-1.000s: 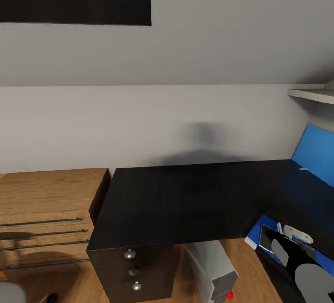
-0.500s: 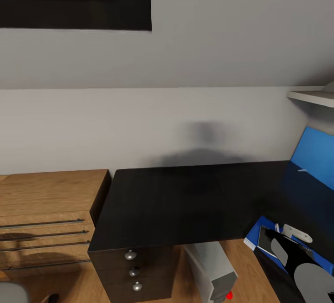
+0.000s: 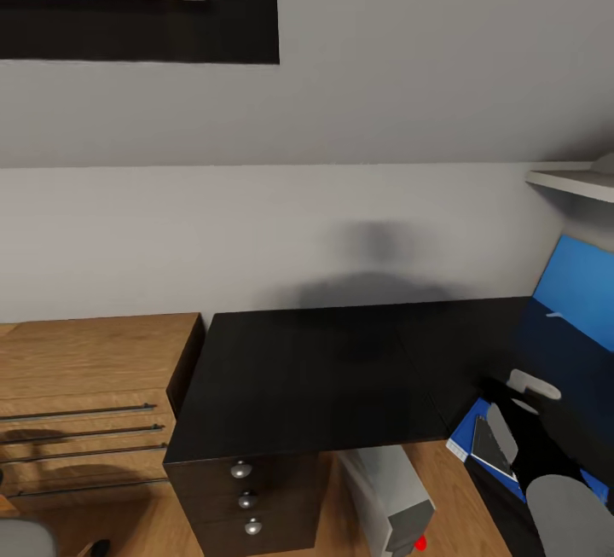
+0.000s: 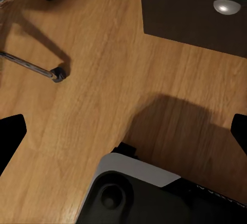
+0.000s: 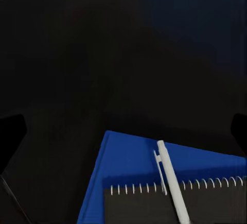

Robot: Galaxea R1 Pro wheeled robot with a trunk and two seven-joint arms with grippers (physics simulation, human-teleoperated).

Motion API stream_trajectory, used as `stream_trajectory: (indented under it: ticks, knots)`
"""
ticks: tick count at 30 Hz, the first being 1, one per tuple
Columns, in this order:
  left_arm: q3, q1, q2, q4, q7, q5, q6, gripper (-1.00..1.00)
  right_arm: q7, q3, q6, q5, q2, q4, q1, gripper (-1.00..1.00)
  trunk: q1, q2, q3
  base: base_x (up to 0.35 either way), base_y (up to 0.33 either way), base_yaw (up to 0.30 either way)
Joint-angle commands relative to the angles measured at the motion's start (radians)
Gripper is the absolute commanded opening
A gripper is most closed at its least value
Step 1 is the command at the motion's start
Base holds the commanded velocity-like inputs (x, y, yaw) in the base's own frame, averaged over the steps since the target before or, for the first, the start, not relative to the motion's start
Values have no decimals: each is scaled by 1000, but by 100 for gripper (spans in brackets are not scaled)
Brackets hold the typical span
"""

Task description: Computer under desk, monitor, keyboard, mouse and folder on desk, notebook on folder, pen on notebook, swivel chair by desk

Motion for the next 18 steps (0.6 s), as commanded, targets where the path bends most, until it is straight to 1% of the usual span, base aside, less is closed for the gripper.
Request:
stream_trajectory:
  ticks: [1, 2, 3, 6, 7, 8, 10, 11, 14, 16, 17, 18]
  knots:
    - [-4, 0, 1, -2, 6, 10, -4, 100, -6, 1, 21, -7, 11, -36, 15, 100, 0, -1, -1, 0, 0, 0]
    - [-4, 0, 1, -2, 6, 10, -4, 100, -9, 1, 36, -6, 21, -69, 32, 100, 0, -1, -1, 0, 0, 0]
    - [-4, 0, 1, -2, 6, 10, -4, 100, -17, 2, 67, -6, 41, -135, 67, 100, 0, -1, -1, 0, 0, 0]
    - [-4, 0, 2, -2, 6, 10, -4, 100, -35, 5, 107, 0, 77, -225, 115, 100, 0, -1, -1, 0, 0, 0]
    - [-4, 0, 2, -2, 6, 10, -5, 100, -48, 13, 128, 13, 106, -275, 141, 100, 0, -1, -1, 0, 0, 0]
    - [-3, 0, 2, -2, 6, 10, -5, 100, -55, 19, 136, 23, 122, -295, 152, 100, 0, -1, -1, 0, 0, 0]
    - [-3, 0, 2, -2, 6, 10, -5, 100, -64, 35, 148, 50, 154, -325, 169, 100, 0, -1, -1, 0, 0, 0]
    - [-3, 0, 2, -2, 6, 10, -5, 100, -71, 51, 156, 82, 184, -343, 181, 100, 0, -1, -1, -12, 0, 0]
    - [-3, 0, 2, -2, 6, 10, -5, 100, -76, 67, 163, 130, 224, -356, 193, 100, 0, -1, -1, -82, 0, 0]
    - [-3, 0, 2, -2, 6, 10, -5, 100, -78, 73, 165, 156, 250, -358, 198, 100, 0, -1, -1, -185, 0, 0]
    - [-3, 0, 2, -2, 6, 10, -5, 100, -79, 77, 167, 177, 273, -354, 204, 100, 0, -1, -1, -250, 0, 0]
    - [-3, 0, 2, -2, 6, 10, -5, 100, -80, 80, 167, 186, 282, -351, 206, 100, 0, -1, -1, -267, 0, 0]
